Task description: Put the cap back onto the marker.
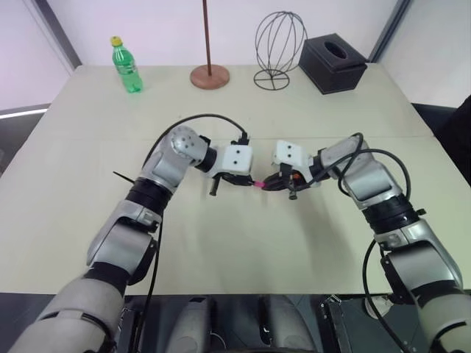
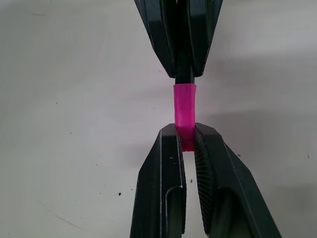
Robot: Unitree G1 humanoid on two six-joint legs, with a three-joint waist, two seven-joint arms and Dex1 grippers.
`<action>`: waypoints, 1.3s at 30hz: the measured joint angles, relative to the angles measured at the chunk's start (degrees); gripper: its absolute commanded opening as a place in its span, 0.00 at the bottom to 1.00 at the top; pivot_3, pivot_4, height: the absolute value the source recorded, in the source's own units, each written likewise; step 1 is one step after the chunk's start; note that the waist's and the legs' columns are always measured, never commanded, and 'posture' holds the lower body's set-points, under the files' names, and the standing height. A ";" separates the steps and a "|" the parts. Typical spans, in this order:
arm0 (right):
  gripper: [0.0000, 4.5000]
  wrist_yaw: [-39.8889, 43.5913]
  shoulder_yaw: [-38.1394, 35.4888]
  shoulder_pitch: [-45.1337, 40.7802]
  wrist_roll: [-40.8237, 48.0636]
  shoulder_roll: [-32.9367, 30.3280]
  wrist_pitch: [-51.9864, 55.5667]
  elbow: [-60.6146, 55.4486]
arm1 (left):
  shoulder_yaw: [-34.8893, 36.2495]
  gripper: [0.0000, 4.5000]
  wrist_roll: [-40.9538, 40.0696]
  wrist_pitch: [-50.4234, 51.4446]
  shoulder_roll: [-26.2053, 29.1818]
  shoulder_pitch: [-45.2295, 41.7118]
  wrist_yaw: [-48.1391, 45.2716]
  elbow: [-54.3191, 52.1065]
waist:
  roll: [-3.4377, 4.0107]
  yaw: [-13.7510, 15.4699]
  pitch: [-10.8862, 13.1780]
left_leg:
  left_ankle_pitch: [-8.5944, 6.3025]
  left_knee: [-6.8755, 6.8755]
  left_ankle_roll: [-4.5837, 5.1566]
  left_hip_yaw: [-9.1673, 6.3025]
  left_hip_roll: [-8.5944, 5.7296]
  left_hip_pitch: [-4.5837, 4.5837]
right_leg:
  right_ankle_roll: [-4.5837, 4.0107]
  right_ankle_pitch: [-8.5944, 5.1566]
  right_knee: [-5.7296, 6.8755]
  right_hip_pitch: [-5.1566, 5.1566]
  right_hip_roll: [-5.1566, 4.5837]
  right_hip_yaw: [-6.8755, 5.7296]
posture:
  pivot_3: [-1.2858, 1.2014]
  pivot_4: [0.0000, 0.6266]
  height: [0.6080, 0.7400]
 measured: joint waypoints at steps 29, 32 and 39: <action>0.60 -3.26 0.57 -1.38 -2.79 -0.55 -9.40 -1.15 | 2.05 0.00 -5.15 -1.57 -0.93 -4.31 1.13 -2.20 | 0.00 0.09 0.00 | 0.01 0.00 -0.01 0.00 -0.05 -0.01 | 0.00 0.00 0.00 0.00 -0.06 0.01 | 0.52 0.24 1.00; 0.60 -3.35 0.56 -1.38 -2.76 -1.33 -8.79 -1.15 | 2.04 0.00 -5.34 -1.57 0.35 -4.31 1.08 -2.22 | 0.00 -0.09 0.00 | 0.01 0.00 -0.01 0.00 -0.03 -0.01 | 0.00 0.00 0.00 -0.01 -0.01 0.01 | 0.52 0.24 1.00; 0.60 -3.97 0.54 -1.38 -2.61 -1.57 -6.93 -1.16 | 1.06 0.00 -6.19 -0.39 2.56 -4.06 -0.66 -4.03 | 0.01 -0.08 0.00 | 0.01 -0.02 -0.01 0.00 -0.03 -0.01 | 0.00 0.00 0.00 -0.02 -0.02 0.01 | 0.52 0.24 1.00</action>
